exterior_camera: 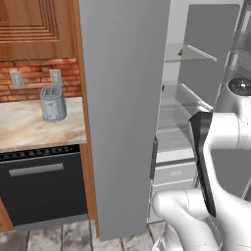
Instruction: Take the lemon wedge from the fridge and place it on the plate with fish on the dining counter.
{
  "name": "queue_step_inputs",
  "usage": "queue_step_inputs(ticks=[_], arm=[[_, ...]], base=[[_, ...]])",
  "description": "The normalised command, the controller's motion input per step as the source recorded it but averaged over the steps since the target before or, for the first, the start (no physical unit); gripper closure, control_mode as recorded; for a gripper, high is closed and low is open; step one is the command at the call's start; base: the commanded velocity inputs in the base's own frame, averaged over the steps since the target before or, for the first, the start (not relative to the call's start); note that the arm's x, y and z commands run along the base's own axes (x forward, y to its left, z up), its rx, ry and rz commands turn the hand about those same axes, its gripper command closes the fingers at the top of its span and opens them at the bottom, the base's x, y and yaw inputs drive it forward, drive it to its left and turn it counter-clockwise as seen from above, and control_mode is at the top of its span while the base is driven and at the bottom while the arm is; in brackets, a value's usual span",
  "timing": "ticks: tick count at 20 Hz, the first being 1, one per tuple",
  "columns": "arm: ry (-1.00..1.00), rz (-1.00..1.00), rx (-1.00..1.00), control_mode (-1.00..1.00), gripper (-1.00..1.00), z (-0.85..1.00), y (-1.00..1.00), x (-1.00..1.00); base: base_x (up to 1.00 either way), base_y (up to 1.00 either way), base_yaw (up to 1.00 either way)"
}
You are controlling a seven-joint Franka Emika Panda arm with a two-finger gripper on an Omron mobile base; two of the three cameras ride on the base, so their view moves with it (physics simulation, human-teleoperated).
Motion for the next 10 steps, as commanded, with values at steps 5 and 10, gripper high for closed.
queue_step_inputs(ticks=[5,10], arm=[[0.00,0.00,0.00,-1.00,-1.00,0.00,0.00,0.00],[0.00,0.00,0.00,-1.00,-1.00,0.00,0.00,0.00]], base=[[0.00,0.00,0.00],[0.00,0.00,0.00]])
